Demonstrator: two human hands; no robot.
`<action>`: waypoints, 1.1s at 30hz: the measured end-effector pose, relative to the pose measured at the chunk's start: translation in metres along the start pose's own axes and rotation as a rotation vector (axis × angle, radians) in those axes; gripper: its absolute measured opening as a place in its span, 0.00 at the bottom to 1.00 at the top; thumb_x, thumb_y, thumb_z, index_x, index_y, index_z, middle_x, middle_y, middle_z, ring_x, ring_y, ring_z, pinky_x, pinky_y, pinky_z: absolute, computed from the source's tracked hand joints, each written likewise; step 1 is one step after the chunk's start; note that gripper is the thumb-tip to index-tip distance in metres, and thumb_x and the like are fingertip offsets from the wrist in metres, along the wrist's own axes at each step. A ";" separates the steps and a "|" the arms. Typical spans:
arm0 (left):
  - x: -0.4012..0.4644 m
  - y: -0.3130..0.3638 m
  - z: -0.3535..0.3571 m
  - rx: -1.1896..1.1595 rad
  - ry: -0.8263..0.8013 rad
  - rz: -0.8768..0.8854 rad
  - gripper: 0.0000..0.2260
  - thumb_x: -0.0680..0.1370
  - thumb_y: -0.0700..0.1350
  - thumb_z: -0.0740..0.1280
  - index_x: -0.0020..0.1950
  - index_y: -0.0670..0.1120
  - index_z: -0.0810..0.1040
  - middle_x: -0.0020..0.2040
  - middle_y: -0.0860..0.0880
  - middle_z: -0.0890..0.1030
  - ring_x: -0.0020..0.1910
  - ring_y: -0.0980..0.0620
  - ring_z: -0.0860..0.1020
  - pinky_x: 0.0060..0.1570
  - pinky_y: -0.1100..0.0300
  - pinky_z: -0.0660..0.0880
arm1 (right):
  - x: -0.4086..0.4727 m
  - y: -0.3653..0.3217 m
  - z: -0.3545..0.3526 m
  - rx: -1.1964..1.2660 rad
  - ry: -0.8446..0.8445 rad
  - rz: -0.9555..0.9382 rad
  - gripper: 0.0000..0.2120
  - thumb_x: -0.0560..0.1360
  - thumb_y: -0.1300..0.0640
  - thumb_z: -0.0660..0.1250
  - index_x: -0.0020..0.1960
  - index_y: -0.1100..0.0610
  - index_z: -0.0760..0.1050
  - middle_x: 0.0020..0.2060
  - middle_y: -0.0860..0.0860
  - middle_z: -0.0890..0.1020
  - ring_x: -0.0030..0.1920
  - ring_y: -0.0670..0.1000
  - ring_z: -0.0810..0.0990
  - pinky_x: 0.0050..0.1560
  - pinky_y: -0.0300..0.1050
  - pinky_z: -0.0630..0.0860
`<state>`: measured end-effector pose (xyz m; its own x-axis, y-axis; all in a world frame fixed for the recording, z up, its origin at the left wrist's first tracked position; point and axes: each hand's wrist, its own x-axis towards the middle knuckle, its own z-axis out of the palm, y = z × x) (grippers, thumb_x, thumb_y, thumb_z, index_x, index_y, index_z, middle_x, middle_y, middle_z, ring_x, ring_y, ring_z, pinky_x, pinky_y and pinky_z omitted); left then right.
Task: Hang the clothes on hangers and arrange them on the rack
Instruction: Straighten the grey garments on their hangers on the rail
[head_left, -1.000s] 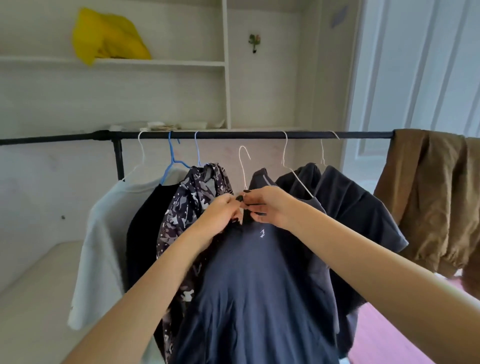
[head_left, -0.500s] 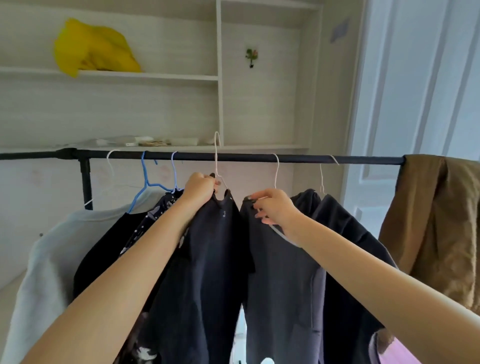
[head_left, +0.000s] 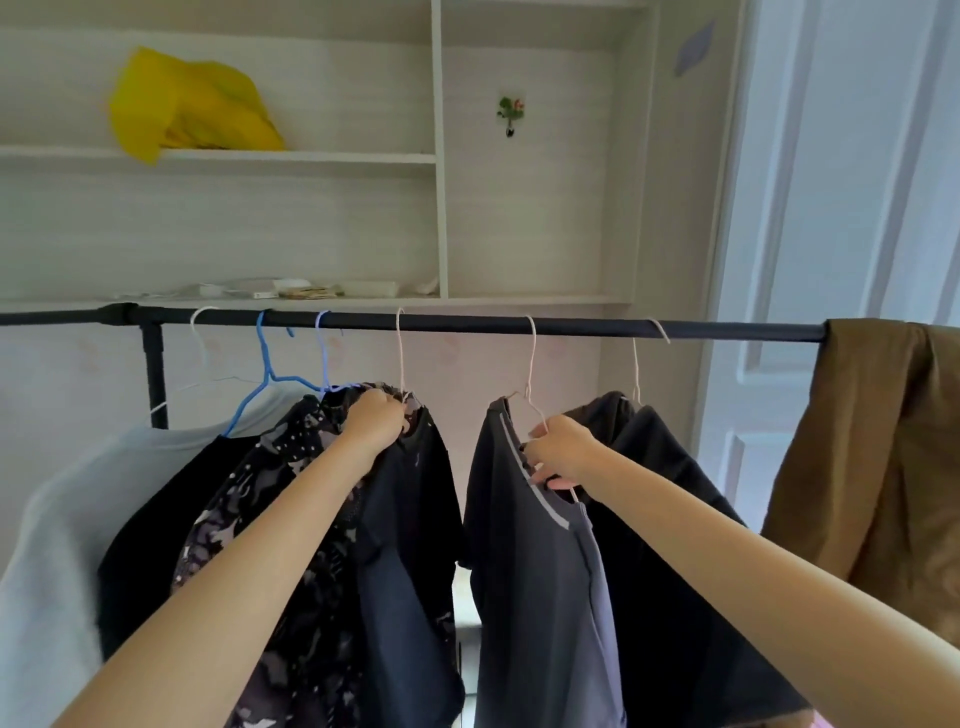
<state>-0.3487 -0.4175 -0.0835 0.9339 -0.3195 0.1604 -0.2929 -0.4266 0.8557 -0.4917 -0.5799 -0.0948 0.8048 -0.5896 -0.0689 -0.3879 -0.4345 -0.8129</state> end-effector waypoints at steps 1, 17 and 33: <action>-0.001 -0.003 0.000 -0.024 -0.011 -0.015 0.15 0.81 0.38 0.53 0.57 0.35 0.77 0.38 0.46 0.77 0.31 0.54 0.70 0.27 0.64 0.67 | 0.002 -0.001 0.004 0.109 -0.049 0.050 0.04 0.79 0.64 0.57 0.52 0.61 0.70 0.35 0.55 0.76 0.33 0.54 0.77 0.33 0.41 0.73; 0.004 -0.025 -0.036 -0.093 0.059 -0.039 0.13 0.80 0.37 0.55 0.46 0.36 0.78 0.37 0.47 0.77 0.31 0.55 0.72 0.34 0.63 0.69 | 0.010 -0.055 0.075 0.218 -0.052 -0.220 0.14 0.78 0.64 0.57 0.34 0.58 0.69 0.29 0.55 0.76 0.26 0.51 0.76 0.28 0.40 0.76; 0.014 -0.047 -0.080 0.156 0.126 -0.034 0.11 0.78 0.35 0.55 0.43 0.39 0.76 0.40 0.43 0.80 0.36 0.48 0.76 0.34 0.58 0.70 | 0.011 -0.115 0.140 0.101 -0.198 -0.315 0.14 0.80 0.62 0.56 0.36 0.58 0.69 0.31 0.54 0.76 0.27 0.51 0.76 0.26 0.39 0.75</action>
<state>-0.3054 -0.3344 -0.0825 0.9593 -0.1986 0.2008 -0.2795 -0.5647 0.7765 -0.3751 -0.4412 -0.0830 0.9524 -0.2909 0.0908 -0.0697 -0.4980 -0.8644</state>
